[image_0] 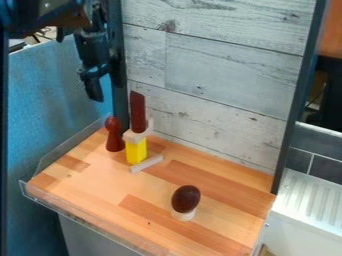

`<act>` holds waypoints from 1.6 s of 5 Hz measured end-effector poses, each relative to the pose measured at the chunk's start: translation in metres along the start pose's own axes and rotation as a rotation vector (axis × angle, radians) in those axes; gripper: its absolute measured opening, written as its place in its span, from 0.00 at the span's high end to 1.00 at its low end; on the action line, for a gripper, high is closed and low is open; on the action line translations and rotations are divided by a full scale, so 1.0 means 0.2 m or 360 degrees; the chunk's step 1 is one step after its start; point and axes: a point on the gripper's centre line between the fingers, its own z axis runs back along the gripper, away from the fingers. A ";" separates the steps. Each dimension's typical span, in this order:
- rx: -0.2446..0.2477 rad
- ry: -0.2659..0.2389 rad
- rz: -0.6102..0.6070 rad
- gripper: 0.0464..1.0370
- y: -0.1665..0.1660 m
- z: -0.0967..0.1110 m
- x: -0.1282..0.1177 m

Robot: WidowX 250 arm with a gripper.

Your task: Remove the cone toy and place it beside ball toy

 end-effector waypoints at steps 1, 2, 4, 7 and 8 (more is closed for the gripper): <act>-0.0004 -0.0006 -0.0105 0.04 0.03 -0.12 -0.02; -0.0061 0.0039 -0.0243 0.04 0.06 -0.23 -0.07; -0.0395 0.0109 -0.0434 0.04 0.04 -0.18 -0.10; -0.0393 -0.0120 -0.0342 0.04 -0.03 -0.17 -0.02; -0.0353 -0.0282 -0.0286 0.04 -0.06 -0.17 0.01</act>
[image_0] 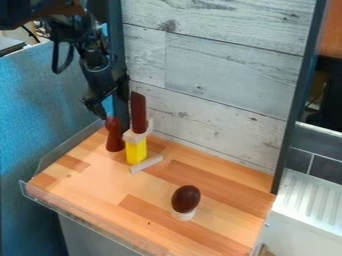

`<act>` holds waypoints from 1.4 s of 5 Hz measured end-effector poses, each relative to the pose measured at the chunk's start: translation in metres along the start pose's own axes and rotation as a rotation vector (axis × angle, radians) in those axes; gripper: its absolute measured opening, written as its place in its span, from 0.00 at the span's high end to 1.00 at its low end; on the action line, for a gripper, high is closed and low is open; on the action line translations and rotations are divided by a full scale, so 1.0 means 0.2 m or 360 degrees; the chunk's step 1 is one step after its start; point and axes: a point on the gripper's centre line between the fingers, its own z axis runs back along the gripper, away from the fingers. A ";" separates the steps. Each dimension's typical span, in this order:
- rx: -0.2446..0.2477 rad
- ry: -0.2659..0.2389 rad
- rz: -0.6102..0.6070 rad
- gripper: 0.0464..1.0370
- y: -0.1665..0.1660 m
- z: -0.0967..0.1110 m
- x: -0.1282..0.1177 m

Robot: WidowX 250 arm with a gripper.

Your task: Remove the cone toy and place it beside ball toy

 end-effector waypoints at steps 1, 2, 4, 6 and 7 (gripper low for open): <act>0.0045 -0.0117 -0.0034 0.04 -0.03 -0.05 -0.02; 0.0172 -0.0189 -0.0032 0.04 0.02 -0.13 -0.03; 0.0376 -0.0253 -0.0011 0.04 0.03 -0.18 0.01; 0.0407 -0.0246 0.0010 0.38 0.04 -0.22 0.02; 0.0387 -0.0194 0.0044 0.50 0.05 -0.23 0.02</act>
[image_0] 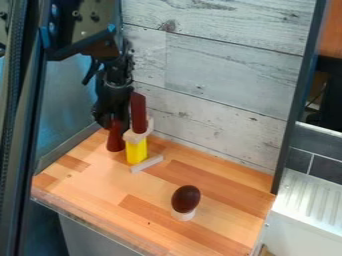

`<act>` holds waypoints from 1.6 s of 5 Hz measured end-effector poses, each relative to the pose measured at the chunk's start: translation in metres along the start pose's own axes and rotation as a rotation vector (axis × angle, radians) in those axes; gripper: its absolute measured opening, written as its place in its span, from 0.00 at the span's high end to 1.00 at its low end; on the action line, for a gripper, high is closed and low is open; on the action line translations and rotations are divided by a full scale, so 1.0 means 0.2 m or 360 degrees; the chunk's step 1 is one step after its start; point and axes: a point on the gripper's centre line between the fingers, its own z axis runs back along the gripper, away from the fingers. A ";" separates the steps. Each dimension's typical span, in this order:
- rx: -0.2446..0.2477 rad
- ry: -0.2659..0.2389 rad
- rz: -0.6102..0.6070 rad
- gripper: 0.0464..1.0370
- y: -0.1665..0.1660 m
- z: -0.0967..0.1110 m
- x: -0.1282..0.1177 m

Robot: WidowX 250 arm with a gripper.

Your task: Remove the cone toy and place it beside ball toy

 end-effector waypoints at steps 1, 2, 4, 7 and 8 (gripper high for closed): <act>-0.0006 0.0037 0.0013 0.50 0.00 0.00 -0.01; -0.0011 0.0069 0.0017 0.50 0.01 0.00 -0.01; -0.0139 -0.0001 0.0121 0.50 -0.02 0.28 0.05; -0.0024 0.0039 0.0320 0.50 0.00 0.48 0.06; -0.0077 -0.0010 0.0380 0.50 -0.01 0.58 0.11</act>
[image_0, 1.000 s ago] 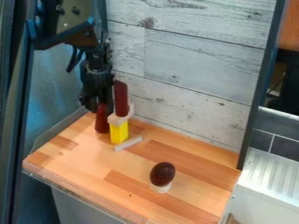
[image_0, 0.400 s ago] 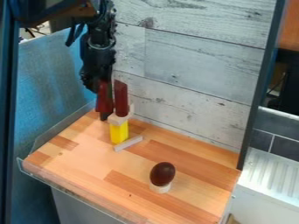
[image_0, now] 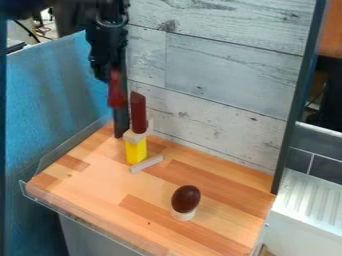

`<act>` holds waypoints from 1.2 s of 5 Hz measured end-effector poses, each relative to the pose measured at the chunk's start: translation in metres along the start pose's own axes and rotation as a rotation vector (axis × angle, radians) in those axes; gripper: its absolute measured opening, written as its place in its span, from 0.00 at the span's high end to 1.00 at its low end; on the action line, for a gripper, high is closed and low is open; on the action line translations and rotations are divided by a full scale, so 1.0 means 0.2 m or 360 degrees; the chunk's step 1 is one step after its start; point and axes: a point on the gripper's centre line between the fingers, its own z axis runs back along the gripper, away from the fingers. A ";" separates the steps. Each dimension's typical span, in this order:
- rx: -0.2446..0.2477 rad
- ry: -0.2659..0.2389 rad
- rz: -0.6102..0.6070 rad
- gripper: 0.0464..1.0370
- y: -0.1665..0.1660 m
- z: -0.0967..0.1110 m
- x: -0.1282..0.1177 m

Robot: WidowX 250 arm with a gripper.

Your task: Remove the cone toy and place it beside ball toy

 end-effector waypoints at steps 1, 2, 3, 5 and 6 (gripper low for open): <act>0.0052 -0.0022 0.0064 0.50 0.03 0.01 0.01; 0.0068 -0.0053 0.0110 0.50 0.02 0.03 0.04; 0.0040 0.0018 0.0132 0.50 0.00 0.11 0.03; -0.0108 0.0167 0.0126 0.50 -0.02 0.35 0.05; -0.0149 0.0242 0.0050 0.50 -0.01 0.45 -0.02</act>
